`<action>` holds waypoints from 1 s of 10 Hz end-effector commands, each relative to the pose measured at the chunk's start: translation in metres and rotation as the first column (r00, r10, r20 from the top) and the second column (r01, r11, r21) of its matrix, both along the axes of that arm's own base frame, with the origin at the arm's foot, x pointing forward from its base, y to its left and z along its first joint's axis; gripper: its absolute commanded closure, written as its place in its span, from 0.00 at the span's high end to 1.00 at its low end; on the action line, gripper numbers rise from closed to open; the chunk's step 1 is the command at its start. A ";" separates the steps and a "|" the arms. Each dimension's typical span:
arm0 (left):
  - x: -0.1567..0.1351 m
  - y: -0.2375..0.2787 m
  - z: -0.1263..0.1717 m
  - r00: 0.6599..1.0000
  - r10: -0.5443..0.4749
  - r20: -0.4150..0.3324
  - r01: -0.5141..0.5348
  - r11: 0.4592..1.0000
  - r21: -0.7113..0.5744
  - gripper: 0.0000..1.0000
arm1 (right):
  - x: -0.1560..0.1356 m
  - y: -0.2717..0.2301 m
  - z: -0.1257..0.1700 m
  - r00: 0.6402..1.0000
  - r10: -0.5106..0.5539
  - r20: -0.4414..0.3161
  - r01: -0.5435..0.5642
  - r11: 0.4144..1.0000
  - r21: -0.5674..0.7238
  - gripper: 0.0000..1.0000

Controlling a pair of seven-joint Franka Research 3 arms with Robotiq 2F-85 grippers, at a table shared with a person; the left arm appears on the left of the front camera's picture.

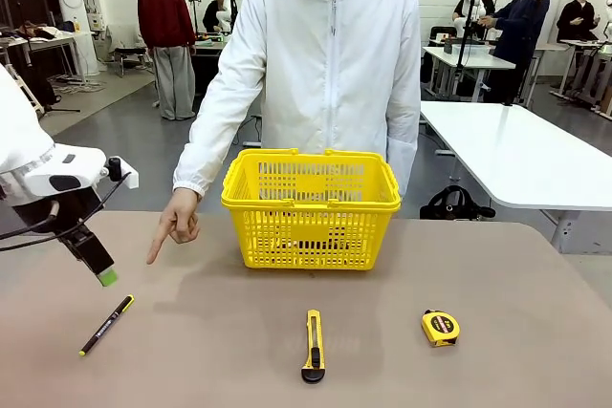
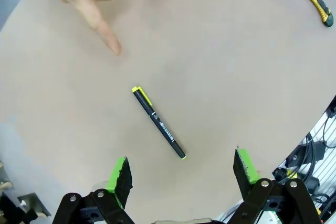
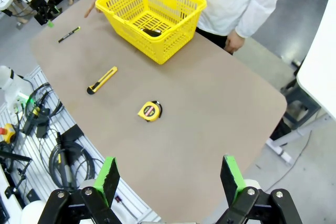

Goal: Place the items the person wants into the basket.
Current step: Pick up the item the person points to and place it in the Market Basket.

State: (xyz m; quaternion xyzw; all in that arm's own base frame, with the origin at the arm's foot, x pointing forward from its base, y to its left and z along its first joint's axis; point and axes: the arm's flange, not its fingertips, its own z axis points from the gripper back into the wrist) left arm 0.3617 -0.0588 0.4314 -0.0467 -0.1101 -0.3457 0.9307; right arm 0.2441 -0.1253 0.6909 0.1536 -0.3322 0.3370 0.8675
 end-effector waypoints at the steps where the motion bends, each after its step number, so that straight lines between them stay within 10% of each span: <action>1: -0.021 0.002 -0.039 1.000 -0.022 -0.015 0.022 0.999 0.028 1.00 | 0.001 0.001 -0.002 1.000 0.021 0.002 -0.021 1.000 0.017 1.00; 10: 0.006 -0.005 -0.018 0.999 -0.016 -0.032 0.017 0.999 0.033 1.00 | 0.001 0.001 -0.002 1.000 0.021 0.002 -0.021 1.000 0.017 1.00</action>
